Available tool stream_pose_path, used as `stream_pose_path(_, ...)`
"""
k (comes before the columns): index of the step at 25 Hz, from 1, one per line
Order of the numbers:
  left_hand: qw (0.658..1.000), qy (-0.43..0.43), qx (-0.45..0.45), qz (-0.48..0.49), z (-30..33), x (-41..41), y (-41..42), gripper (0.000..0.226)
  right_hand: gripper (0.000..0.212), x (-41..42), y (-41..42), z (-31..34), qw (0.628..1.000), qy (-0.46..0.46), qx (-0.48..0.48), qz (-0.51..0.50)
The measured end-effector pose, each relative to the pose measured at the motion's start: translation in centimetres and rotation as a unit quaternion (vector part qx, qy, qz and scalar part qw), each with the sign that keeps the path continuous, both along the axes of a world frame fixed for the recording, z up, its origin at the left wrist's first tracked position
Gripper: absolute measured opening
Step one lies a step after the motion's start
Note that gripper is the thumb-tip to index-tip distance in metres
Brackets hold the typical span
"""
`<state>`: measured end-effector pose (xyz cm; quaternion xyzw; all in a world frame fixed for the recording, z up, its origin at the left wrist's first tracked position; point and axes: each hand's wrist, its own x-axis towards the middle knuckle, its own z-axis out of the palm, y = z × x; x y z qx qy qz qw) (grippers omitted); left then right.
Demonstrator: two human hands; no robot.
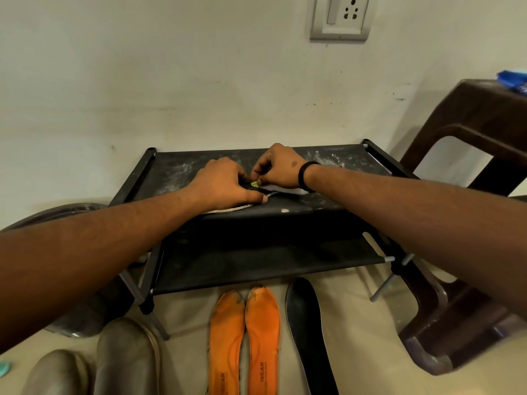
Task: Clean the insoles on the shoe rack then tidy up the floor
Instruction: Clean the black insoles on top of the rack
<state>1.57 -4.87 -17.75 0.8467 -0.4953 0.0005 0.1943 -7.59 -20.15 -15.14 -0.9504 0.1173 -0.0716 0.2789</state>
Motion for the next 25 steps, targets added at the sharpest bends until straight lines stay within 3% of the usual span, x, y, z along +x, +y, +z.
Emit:
stream_pose_path(7, 1.0, 0.015, -0.006, -0.007, 0.1, -0.2, 0.1, 0.096, 0.017, -1.8, -0.3, 1.6, 0.994, 0.075, -0.046, 0.066)
stream_pose_path(15, 1.0, -0.008, -0.001, 0.002, -0.1, 0.2, -0.1, 0.077, 0.015, 0.4, 1.9, 1.0, 0.971, 0.059, -0.225, 0.057)
stream_pose_path(20, 1.0, -0.009, -0.01, 0.004, 0.0, 0.1, -0.1, 0.08, 0.017, 1.6, 1.9, 0.8, 0.973, 0.047, -0.225, 0.025)
stream_pose_path(25, 1.0, 0.003, -0.006, 0.006, -0.1, 0.2, 0.0, 0.084, 0.011, 0.0, 1.3, 2.2, 0.974, 0.109, -0.19, 0.064)
